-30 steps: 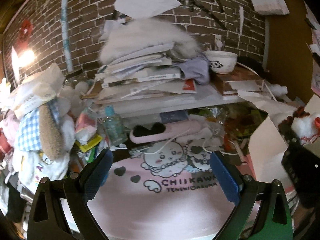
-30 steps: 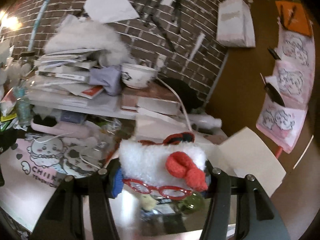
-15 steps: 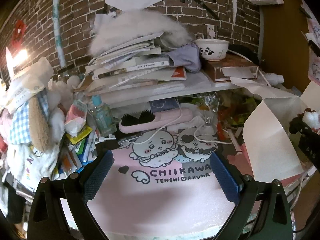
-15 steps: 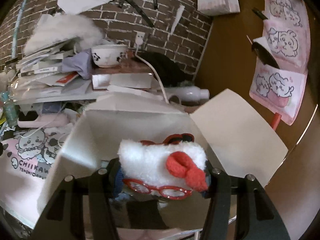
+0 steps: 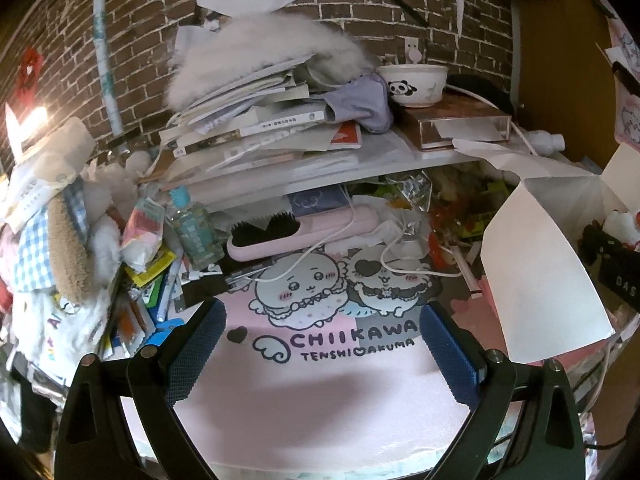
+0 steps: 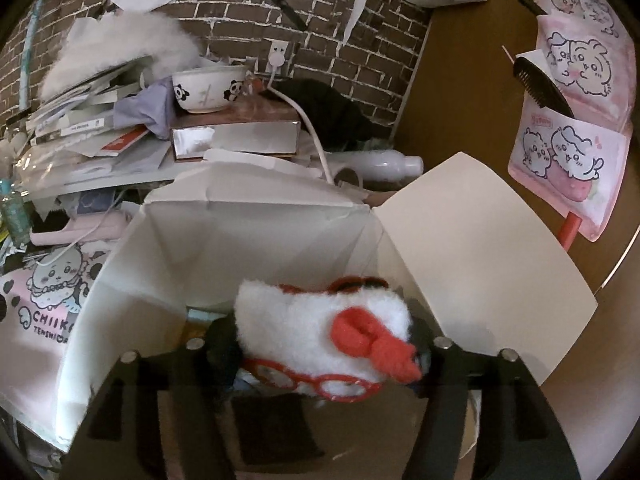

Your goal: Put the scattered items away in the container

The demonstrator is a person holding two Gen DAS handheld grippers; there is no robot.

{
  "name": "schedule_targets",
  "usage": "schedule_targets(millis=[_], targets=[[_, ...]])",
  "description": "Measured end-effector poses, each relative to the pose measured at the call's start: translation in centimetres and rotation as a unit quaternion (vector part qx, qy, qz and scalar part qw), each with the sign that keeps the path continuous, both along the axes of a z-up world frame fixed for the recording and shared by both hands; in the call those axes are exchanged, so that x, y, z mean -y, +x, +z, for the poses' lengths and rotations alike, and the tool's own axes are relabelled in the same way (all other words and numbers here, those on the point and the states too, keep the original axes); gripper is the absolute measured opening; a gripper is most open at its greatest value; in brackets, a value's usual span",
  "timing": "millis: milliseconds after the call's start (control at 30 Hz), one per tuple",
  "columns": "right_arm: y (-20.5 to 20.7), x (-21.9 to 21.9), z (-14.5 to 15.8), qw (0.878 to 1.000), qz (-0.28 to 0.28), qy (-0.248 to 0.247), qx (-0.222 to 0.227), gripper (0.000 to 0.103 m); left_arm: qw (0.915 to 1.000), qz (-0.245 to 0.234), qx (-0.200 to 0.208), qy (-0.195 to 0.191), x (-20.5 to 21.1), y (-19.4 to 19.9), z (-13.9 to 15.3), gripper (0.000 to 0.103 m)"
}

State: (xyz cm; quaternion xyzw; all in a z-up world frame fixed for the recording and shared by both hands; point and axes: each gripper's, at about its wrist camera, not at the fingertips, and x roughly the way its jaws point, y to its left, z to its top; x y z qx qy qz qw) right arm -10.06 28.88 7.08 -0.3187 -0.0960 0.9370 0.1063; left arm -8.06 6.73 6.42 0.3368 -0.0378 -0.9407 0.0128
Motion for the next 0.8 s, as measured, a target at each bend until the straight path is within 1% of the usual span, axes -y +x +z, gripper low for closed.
schedule_targets(millis=[67, 233, 300, 600, 800], targets=[[0.1, 0.1, 0.1, 1.0, 0.002, 0.0, -0.005, 0.072, 1.0, -0.002, 0.002, 0.0, -0.1, 0.0, -0.1, 0.097], [0.3, 0.3, 0.3, 1.0, 0.003, 0.002, -0.011, 0.075, 1.0, -0.002, 0.003, 0.0, -0.1, -0.1, -0.1, 0.097], [0.4, 0.3, 0.4, 1.0, 0.004, 0.002, -0.012, 0.08, 1.0, -0.002, 0.002, -0.001, -0.1, -0.1, -0.1, 0.097], [1.1, 0.7, 1.1, 0.999, 0.014, -0.013, -0.029, 0.081, 1.0, 0.005, 0.001, 0.006, 0.4, 0.1, -0.2, 0.097], [2.5, 3.1, 1.6, 0.998, 0.045, -0.013, -0.045, 0.081, 0.9996, 0.025, -0.005, 0.01, 1.7, 0.9, 0.0, 0.097]])
